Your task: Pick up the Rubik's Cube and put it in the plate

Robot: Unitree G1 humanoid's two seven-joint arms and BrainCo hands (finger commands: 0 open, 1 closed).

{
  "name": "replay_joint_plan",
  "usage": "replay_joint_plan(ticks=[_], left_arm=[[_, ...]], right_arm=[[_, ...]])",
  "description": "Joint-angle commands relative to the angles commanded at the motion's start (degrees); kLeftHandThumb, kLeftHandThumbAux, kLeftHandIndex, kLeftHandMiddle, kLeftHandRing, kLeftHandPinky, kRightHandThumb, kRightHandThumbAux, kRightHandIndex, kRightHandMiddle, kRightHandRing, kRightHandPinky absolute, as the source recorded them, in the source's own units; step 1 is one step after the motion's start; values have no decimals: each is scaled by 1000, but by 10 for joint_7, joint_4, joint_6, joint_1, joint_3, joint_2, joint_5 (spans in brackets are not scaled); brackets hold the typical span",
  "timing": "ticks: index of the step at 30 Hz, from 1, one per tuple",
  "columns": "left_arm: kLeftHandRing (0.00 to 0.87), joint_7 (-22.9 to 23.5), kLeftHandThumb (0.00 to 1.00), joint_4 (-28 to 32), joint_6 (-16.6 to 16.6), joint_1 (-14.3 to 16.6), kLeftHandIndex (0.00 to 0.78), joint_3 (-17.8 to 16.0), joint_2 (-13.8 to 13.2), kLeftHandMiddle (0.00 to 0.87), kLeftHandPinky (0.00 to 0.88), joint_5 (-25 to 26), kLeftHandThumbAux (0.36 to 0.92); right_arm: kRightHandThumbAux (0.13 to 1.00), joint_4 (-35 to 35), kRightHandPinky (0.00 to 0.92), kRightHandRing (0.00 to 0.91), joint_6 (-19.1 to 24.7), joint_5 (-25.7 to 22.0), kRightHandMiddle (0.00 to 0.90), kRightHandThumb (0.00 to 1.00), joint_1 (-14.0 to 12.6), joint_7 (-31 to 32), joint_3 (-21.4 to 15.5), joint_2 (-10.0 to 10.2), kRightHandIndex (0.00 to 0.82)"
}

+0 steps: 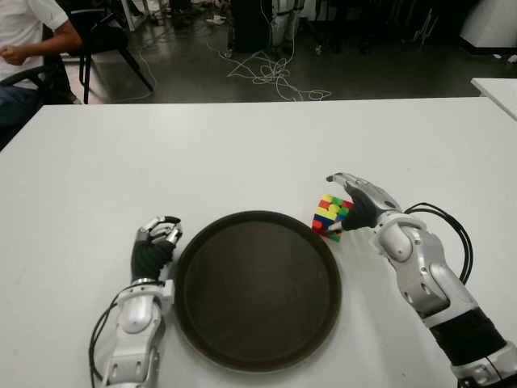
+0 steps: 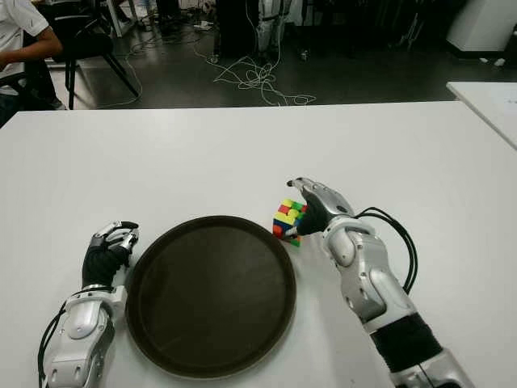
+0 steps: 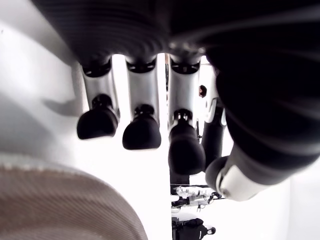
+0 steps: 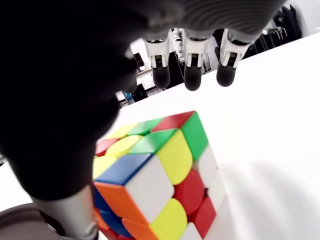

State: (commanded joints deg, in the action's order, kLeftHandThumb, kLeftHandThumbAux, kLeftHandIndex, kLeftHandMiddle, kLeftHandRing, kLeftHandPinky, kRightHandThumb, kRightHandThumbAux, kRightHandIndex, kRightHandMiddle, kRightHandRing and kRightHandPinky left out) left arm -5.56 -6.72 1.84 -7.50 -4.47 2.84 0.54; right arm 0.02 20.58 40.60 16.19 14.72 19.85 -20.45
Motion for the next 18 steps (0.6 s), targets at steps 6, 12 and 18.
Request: replay_joint_plan(ticks=[6, 12, 18], left_arm=[[815, -1, 708, -3, -3, 1, 443, 0, 0, 808, 803, 0, 705], [817, -4, 710, -6, -3, 3, 444, -2, 3, 809, 811, 1, 705], [817, -4, 711, -6, -5, 2, 444, -2, 4, 806, 807, 1, 704]], right_arm=[[843, 12, 88, 87, -20, -6, 84, 0, 3, -13, -1, 1, 34], [867, 39, 93, 86, -51, -14, 83, 0, 9, -39, -3, 8, 42], [906, 60, 106, 89, -80, -19, 84, 0, 13, -55, -5, 10, 46]])
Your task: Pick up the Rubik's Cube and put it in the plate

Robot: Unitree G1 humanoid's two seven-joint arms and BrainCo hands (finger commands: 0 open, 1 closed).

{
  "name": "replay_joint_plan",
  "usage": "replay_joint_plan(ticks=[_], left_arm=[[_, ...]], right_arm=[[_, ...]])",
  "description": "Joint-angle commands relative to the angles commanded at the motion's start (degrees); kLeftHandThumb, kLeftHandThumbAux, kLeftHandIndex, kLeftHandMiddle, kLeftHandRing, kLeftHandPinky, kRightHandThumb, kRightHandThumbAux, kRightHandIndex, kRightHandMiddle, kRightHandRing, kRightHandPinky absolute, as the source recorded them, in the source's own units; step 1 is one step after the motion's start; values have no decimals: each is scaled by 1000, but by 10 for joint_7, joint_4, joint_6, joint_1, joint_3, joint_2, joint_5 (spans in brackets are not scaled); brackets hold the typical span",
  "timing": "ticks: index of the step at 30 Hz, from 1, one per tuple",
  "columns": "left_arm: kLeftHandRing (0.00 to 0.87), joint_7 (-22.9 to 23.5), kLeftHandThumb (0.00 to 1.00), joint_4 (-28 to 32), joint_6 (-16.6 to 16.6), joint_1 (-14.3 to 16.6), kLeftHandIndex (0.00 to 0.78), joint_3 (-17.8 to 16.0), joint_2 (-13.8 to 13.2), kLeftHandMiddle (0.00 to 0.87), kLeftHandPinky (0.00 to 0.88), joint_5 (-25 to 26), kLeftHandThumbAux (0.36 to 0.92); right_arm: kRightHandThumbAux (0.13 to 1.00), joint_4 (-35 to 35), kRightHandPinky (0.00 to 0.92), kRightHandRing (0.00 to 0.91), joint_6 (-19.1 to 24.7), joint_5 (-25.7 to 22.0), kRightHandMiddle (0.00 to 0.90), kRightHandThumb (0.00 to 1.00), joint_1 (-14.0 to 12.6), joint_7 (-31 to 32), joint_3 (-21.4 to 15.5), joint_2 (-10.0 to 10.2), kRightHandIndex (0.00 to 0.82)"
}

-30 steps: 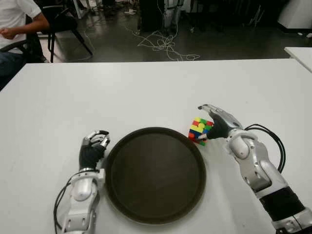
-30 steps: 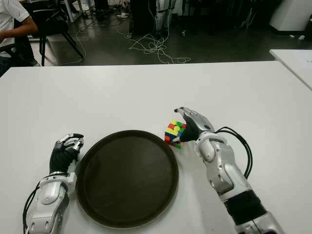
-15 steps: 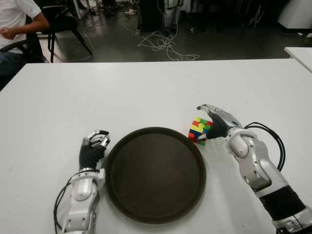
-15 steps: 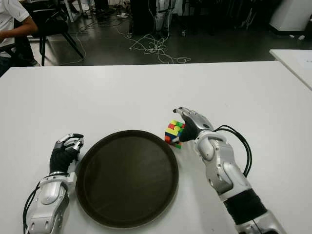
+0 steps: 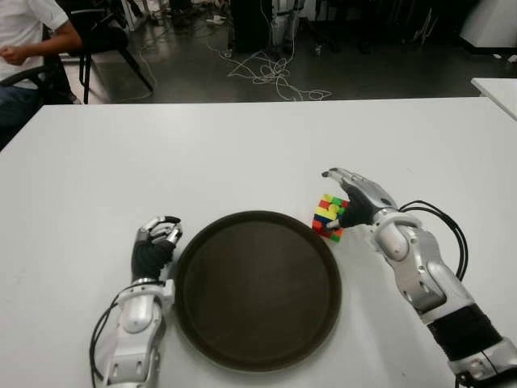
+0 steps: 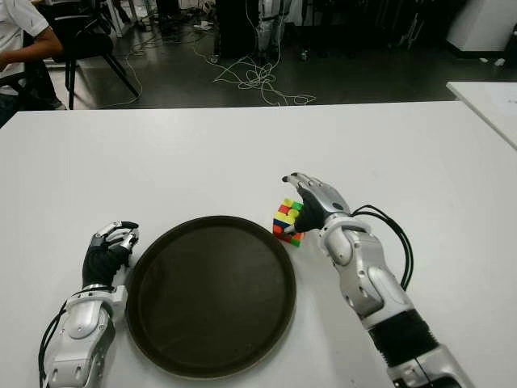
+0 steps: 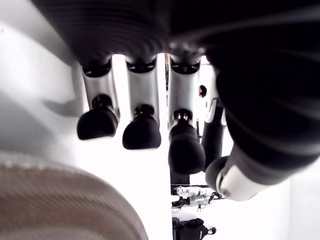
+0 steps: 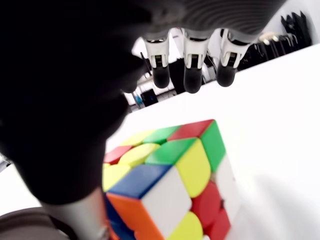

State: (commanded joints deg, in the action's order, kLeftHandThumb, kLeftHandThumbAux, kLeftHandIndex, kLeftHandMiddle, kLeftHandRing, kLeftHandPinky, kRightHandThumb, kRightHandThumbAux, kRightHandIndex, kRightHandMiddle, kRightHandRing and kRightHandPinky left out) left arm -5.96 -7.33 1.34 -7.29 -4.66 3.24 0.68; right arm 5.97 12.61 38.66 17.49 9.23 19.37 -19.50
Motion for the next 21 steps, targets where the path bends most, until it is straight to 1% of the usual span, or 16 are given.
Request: replay_joint_plan(ticks=[4, 7, 12, 21], left_arm=[[813, 0, 711, 3, 1, -2, 444, 2, 0, 803, 798, -2, 704], [813, 0, 711, 5, 2, -2, 444, 2, -1, 804, 798, -2, 705], [817, 1, 710, 3, -6, -3, 444, 4, -4, 806, 808, -6, 705], [819, 0, 711, -1, -10, -3, 444, 4, -4, 807, 811, -8, 704]], right_arm=[[929, 12, 114, 95, -25, -1, 90, 0, 1, -12, 0, -2, 50], [945, 26, 131, 111, -40, -3, 103, 0, 4, -23, -1, 1, 63], [968, 29, 138, 121, -44, -7, 111, 0, 6, -23, -2, 4, 68], [977, 31, 134, 123, -42, -11, 117, 0, 9, -19, -1, 6, 72]])
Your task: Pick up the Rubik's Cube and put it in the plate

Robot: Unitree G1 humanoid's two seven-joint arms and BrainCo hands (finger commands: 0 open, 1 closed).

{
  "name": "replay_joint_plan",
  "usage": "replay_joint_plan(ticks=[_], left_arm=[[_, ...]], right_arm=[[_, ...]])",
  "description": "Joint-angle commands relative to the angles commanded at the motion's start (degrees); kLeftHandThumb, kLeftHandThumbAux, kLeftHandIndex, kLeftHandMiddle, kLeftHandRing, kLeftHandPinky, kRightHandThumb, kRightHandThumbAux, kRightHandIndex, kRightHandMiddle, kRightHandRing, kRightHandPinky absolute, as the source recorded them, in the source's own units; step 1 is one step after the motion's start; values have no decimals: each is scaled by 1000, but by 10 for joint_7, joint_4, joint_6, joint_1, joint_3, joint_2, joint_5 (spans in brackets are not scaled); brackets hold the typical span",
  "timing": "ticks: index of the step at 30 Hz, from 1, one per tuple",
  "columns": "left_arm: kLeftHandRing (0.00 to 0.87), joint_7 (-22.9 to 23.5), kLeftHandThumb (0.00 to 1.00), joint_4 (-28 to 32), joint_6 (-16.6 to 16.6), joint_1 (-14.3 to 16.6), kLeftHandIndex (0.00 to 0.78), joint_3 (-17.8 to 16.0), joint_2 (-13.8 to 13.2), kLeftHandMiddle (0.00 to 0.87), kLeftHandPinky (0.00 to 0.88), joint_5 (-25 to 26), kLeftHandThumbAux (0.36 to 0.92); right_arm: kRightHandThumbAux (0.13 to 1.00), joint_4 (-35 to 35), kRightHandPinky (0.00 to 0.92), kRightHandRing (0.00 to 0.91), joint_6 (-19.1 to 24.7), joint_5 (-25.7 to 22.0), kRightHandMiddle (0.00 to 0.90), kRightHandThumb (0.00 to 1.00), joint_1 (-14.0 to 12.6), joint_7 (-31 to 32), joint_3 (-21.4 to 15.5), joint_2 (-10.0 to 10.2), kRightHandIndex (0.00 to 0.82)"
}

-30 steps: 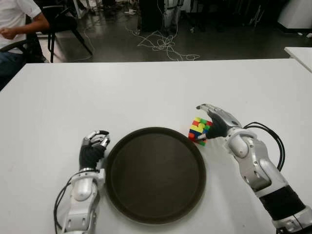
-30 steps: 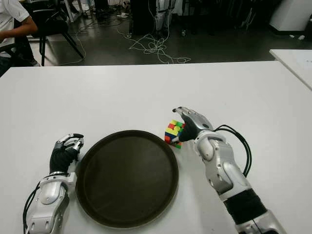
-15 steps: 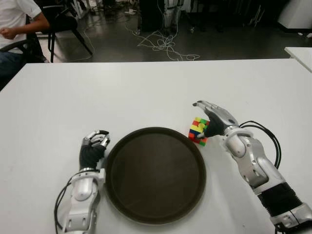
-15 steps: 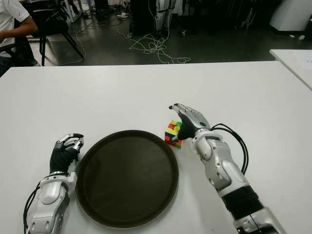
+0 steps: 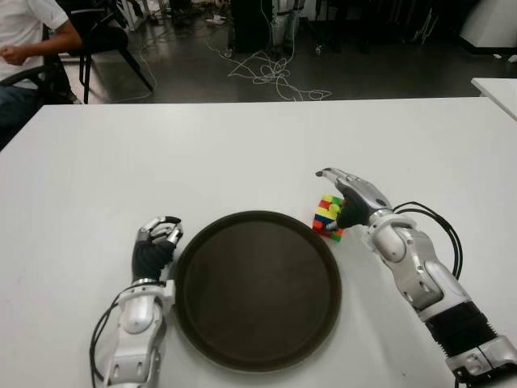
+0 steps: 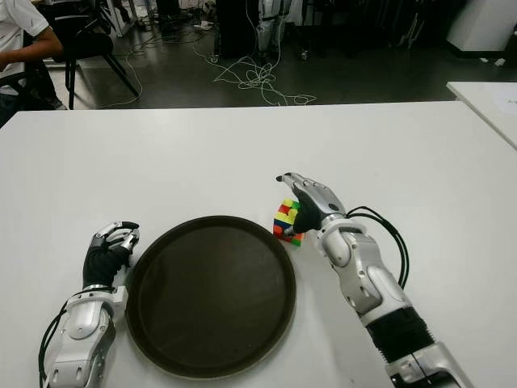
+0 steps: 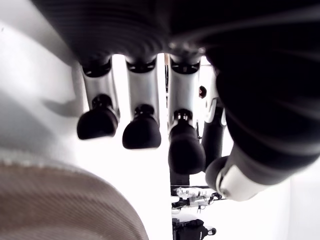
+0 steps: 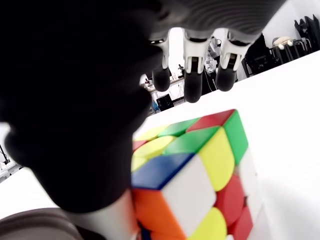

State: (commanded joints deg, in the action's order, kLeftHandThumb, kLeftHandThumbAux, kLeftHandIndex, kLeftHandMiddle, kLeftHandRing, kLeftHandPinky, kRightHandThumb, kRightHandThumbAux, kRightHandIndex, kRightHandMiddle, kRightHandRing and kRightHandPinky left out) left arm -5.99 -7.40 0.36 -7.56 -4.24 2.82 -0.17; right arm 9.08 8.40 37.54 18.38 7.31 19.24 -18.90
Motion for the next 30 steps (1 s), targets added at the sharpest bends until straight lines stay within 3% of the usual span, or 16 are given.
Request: replay_joint_plan(ticks=[10, 30], left_arm=[[820, -4, 711, 1, 9, 1, 444, -3, 3, 805, 811, 1, 704], [814, -1, 710, -6, 1, 1, 444, -3, 0, 804, 801, 1, 705]], right_arm=[[972, 5, 123, 119, 1, 7, 118, 0, 6, 7, 7, -3, 62], [878, 4, 117, 124, 14, 12, 113, 0, 9, 10, 11, 1, 47]])
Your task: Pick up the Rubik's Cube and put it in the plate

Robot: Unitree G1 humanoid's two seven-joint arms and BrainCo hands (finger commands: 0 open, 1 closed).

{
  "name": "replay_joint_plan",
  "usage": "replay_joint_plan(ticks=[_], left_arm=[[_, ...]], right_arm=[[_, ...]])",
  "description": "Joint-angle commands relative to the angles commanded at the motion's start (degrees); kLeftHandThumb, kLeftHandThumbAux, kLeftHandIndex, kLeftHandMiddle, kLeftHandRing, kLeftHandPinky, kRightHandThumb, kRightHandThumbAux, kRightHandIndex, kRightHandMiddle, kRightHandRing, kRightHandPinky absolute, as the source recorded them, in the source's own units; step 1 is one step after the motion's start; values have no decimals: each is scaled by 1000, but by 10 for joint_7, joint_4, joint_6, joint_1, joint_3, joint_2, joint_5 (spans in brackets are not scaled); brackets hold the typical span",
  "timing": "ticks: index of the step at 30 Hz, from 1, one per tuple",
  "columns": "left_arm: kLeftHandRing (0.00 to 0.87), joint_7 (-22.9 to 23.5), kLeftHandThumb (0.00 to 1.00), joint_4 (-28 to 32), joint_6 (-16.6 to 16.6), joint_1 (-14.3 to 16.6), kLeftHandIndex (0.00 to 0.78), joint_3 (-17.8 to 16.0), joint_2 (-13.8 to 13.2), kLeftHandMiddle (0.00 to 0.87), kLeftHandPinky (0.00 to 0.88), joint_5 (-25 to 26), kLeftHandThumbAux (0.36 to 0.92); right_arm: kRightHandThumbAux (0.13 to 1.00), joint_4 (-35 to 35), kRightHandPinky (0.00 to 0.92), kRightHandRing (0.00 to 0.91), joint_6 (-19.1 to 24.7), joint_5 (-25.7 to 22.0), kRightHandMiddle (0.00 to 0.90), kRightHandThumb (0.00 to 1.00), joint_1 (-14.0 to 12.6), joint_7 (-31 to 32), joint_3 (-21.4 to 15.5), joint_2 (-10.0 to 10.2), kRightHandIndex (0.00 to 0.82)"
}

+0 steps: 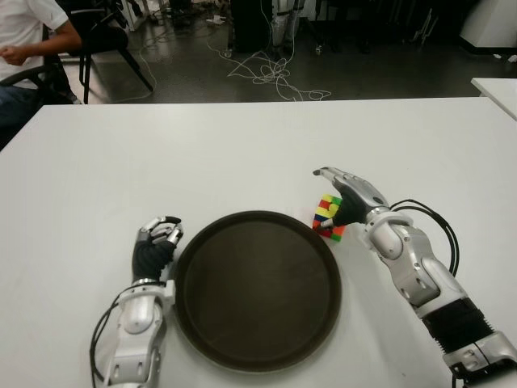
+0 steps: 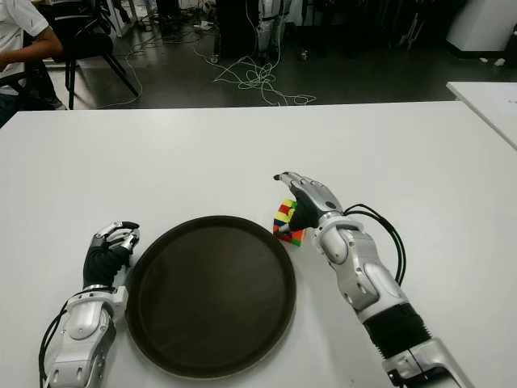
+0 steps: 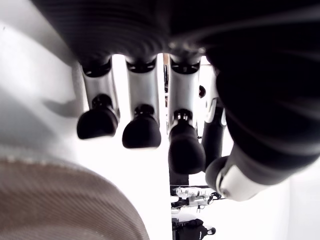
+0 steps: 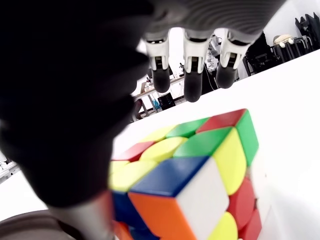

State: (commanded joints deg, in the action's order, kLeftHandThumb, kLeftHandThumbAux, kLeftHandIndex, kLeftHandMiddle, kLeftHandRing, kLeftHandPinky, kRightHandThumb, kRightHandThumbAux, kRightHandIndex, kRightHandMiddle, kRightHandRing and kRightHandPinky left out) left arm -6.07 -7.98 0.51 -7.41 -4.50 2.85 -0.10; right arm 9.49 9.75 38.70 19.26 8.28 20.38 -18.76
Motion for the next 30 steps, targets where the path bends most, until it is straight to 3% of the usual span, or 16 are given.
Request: replay_joint_plan(ticks=[21, 30], left_arm=[[806, 9, 709, 13, 2, -7, 443, 2, 0, 799, 786, 5, 706], [805, 3, 710, 20, 13, -8, 444, 5, 0, 796, 787, -2, 705]], right_arm=[[903, -1, 110, 111, 6, 2, 114, 0, 0, 2, 3, -1, 62], [957, 6, 139, 132, 19, -9, 129, 0, 3, 21, 0, 2, 71]])
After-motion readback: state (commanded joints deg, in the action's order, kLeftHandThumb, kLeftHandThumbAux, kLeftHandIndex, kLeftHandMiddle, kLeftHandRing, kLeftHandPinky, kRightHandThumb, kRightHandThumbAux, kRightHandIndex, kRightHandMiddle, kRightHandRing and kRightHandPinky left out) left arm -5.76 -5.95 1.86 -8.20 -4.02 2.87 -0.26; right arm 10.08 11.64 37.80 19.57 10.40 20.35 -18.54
